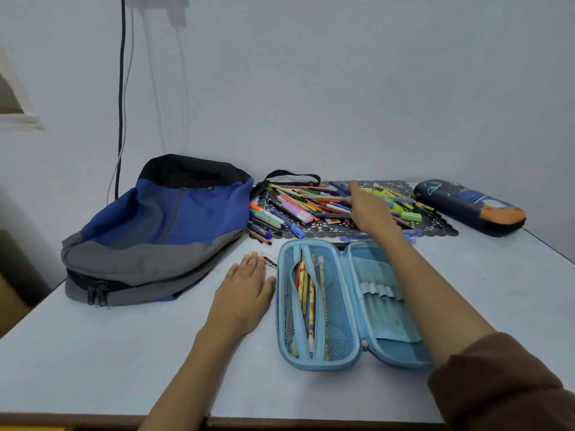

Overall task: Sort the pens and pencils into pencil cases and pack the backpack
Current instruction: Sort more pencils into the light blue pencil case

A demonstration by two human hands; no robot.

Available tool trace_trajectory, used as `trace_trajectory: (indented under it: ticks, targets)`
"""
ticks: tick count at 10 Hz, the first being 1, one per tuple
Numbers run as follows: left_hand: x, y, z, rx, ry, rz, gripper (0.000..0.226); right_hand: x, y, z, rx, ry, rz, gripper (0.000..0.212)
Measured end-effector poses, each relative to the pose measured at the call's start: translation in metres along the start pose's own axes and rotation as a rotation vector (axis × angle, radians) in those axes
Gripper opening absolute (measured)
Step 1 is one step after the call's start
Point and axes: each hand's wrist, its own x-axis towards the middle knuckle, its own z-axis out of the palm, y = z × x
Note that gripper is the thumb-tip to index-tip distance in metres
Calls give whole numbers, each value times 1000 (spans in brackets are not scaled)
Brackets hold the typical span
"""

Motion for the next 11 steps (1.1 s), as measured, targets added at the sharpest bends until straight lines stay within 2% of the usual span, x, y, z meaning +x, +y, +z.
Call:
trace_trajectory:
  ticks: [1, 3, 5, 6, 7, 9, 10, 11]
  targets:
    - [0, -1, 0, -5, 0, -2, 80, 2, 1, -7, 23, -39, 26, 28]
    - [0, 0, 0, -20, 4, -4, 80, 0, -5, 0, -277, -100, -15, 16]
    - [-2, 2, -2, -20, -3, -8, 80, -7, -10, 10, -376, -129, -31, 14]
    - [-2, 2, -2, -20, -4, -8, 79, -7, -10, 9, -350, -185, -43, 15]
    - [-1, 1, -2, -5, -4, -6, 65, -5, -9, 4, -262, -213, -22, 21]
    - [-1, 1, -2, -18, -9, -7, 79, 5, -6, -13, 6, -222, 184, 26]
    - [-2, 1, -3, -23, 0, -10, 80, 7, -4, -18, 32, -206, 200, 29]
    - [-2, 1, -2, -26, -1, -10, 79, 9, -5, -14, 110, -323, 170, 13]
